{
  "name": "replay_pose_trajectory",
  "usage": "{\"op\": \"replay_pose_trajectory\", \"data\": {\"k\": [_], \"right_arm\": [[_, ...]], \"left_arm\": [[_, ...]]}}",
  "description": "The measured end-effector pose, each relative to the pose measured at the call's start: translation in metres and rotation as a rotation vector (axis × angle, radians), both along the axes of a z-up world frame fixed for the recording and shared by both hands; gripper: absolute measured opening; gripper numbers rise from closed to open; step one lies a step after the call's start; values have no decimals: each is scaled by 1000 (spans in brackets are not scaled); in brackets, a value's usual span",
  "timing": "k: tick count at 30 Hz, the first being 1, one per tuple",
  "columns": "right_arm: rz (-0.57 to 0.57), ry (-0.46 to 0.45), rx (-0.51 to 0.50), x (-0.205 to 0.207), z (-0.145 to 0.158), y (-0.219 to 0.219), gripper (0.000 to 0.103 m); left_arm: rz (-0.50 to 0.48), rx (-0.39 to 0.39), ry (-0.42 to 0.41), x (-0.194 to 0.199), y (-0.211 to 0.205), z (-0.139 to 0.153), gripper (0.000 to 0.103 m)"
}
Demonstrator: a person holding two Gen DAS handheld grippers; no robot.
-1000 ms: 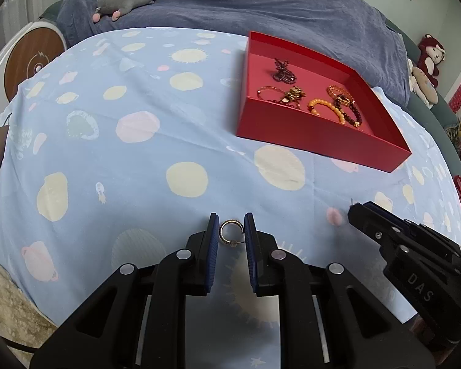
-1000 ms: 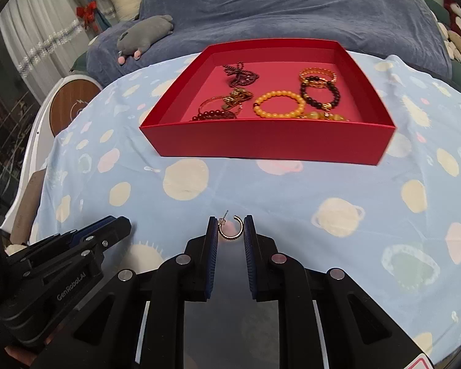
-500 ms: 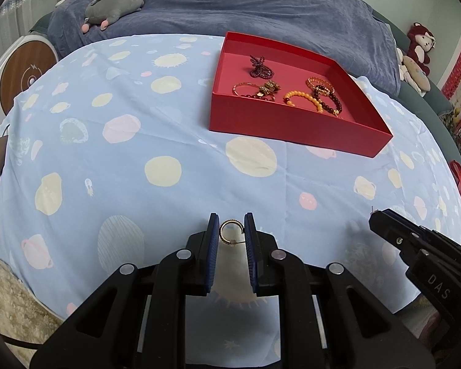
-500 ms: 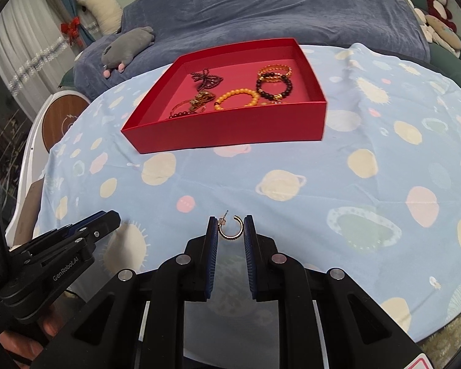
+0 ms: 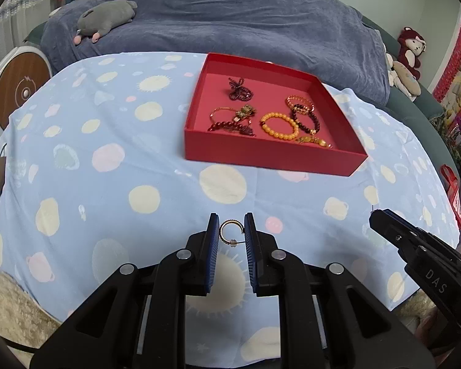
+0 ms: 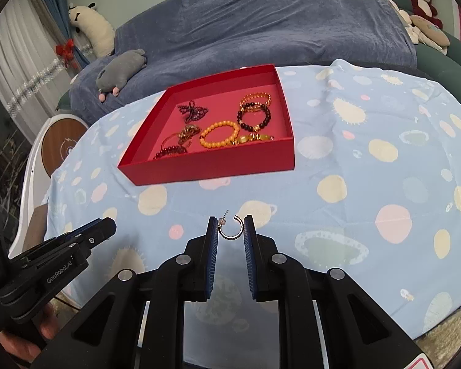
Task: Organize jewelry
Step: 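Lift both earrings and carry them over the red box, then open both grippers to drop the earrings into the red box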
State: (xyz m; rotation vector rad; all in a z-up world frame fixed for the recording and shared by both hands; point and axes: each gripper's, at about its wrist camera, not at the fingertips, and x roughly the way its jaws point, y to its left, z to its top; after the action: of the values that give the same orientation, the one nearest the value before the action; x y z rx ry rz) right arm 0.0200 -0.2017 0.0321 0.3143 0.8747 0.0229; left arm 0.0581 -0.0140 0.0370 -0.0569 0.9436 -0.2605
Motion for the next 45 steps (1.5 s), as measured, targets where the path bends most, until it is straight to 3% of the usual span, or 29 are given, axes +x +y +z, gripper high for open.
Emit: {"op": "replay_pose_trajectory", "data": {"k": [10, 20, 31, 45], "right_arm": [[15, -65, -19, 29, 23, -4, 16], [11, -130, -42, 85, 41, -15, 16], [6, -123, -46, 143, 30, -20, 16], [31, -63, -50, 212, 4, -5, 16]], "left_arm": [[-12, -19, -51, 34, -16, 20, 17], [6, -31, -95, 85, -19, 34, 17], [2, -11, -124, 147, -31, 36, 17], [-7, 32, -54, 198, -50, 3, 17]]}}
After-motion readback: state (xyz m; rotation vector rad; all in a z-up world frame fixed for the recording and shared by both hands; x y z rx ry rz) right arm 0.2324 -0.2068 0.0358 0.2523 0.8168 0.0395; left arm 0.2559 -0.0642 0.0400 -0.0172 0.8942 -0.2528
